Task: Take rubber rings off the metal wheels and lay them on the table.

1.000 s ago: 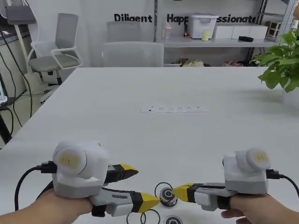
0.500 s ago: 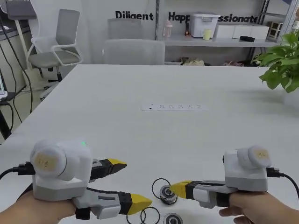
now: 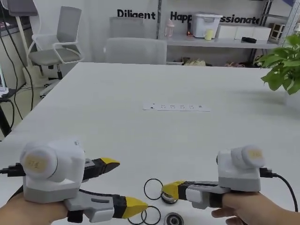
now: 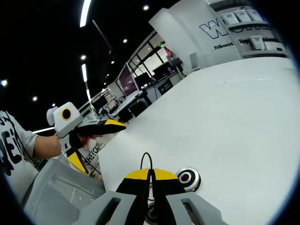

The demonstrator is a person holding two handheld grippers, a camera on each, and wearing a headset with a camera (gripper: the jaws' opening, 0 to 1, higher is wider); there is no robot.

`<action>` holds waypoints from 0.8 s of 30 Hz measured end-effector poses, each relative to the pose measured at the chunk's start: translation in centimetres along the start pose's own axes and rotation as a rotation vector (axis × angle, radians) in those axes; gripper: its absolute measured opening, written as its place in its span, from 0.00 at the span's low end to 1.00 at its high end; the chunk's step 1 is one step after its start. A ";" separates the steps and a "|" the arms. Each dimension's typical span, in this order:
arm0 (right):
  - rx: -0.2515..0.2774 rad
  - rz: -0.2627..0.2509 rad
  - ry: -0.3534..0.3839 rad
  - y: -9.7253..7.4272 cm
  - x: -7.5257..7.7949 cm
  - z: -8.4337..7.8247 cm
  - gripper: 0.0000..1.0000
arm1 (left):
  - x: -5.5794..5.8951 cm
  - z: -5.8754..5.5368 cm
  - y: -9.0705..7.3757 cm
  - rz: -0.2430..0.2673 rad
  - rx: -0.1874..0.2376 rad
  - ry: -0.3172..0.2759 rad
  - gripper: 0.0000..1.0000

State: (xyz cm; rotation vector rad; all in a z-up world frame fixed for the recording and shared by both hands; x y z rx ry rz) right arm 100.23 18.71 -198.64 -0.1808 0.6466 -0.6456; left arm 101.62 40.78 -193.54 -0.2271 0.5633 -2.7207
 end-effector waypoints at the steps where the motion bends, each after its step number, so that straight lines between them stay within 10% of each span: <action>1: -0.002 0.002 -0.001 0.1 -0.1 0.0 0.00 | 0.0 -0.1 -0.1 0.003 0.001 -0.004 0.71; 24: -0.056 -0.004 -0.005 1.5 -0.7 -1.0 0.00 | -0.2 -1.6 -1.9 0.038 -0.019 -0.013 0.76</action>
Point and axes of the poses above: the centre of the closed fingertips' face, and the gripper's own axes: y roughly forward along the fingers, x roughly to its right, z roughly out of its top, the point moved 10 cm from there along -y, roughly backward along the fingers, and after that the axes turned 2 degrees about -y, right-handed, at the moved point
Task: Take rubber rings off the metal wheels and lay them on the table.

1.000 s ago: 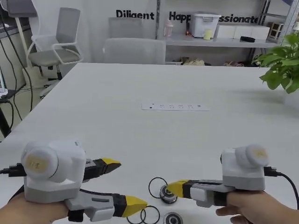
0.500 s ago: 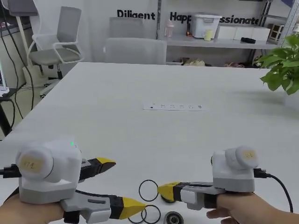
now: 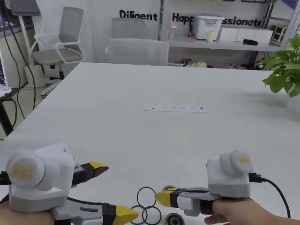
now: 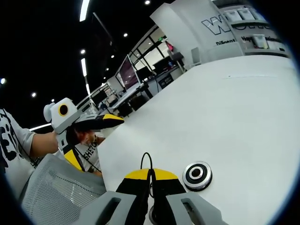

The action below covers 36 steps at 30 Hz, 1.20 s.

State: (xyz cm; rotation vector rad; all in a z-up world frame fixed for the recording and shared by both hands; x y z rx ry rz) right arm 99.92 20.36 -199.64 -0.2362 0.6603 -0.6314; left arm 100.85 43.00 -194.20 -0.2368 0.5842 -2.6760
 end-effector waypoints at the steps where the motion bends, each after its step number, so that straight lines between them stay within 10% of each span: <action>1: -0.003 0.001 0.002 0.1 0.0 -0.1 0.00 | -0.1 -0.1 -0.1 0.002 -0.001 -0.003 0.76; 36: -0.084 0.019 0.003 4.0 -1.3 -1.3 0.00 | -0.4 -2.2 -1.9 0.027 -0.052 -0.005 0.79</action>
Point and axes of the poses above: the centre of the closed fingertips' face, and the gripper's own axes: y roughly forward along the fingers, x roughly to its right, z roughly out of its top, the point moved 10 cm from there along -y, roughly backward along the fingers, and after that the axes turned 2 degrees about -y, right-handed, at the moved point
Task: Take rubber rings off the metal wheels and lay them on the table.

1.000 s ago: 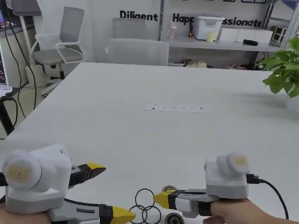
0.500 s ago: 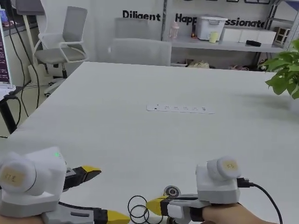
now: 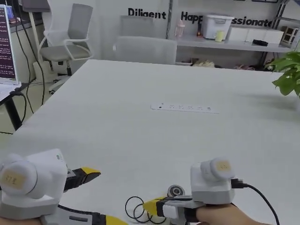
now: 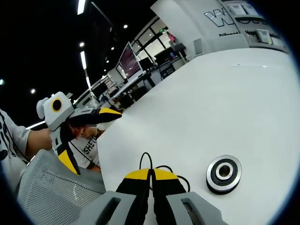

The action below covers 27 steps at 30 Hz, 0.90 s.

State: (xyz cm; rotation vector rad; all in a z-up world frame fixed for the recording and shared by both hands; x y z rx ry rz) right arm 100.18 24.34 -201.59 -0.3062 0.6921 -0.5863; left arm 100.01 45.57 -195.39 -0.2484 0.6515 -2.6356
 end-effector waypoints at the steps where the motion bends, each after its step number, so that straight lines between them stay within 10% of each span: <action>1: -0.006 -0.002 -0.001 0.1 0.0 -0.1 0.00 | 0.0 0.0 0.0 -0.001 0.002 -0.008 0.79; 27: -0.036 -0.047 0.010 1.1 0.6 -0.4 0.00 | -0.2 -0.5 0.2 -0.003 -0.021 -0.025 0.79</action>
Point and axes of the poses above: the centre of the closed fingertips' face, and the gripper's own axes: y roughly forward along the fingers, x roughly to its right, z roughly out of its top, the point moved 10 cm from there along -y, roughly backward along the fingers, and after that the axes turned 2 degrees about -y, right-handed, at the moved point
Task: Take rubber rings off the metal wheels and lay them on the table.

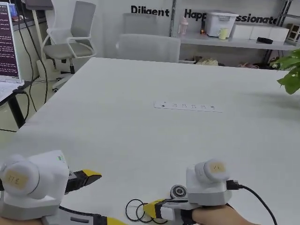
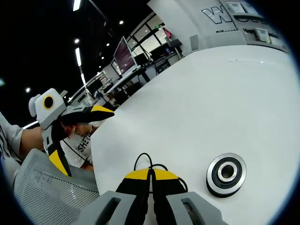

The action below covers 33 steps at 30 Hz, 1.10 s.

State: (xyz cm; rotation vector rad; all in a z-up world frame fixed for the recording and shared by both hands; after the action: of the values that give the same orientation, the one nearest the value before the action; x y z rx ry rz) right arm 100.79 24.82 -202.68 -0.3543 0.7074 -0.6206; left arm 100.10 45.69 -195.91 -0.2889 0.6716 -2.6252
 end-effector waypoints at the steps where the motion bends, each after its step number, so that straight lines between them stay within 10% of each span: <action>1: 0.000 -0.001 -0.002 0.0 0.0 0.0 0.00 | 0.0 0.0 0.0 0.000 -0.001 -0.001 0.79; 33: 0.006 -0.005 -0.015 0.0 -0.1 0.2 0.03 | -0.1 -0.2 -0.3 0.005 -0.009 -0.016 0.79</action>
State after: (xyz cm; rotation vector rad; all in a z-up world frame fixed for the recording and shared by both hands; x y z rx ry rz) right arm 100.87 24.94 -202.47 -0.3552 0.6906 -0.6243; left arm 99.98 46.05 -195.99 -0.3099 0.6784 -2.6131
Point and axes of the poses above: the centre of the closed fingertips' face, and the gripper's own axes: y roughly forward along the fingers, x roughly to its right, z roughly out of its top, the point moved 10 cm from there along -y, roughly backward along the fingers, and after that the axes turned 2 degrees about -y, right-handed, at the moved point
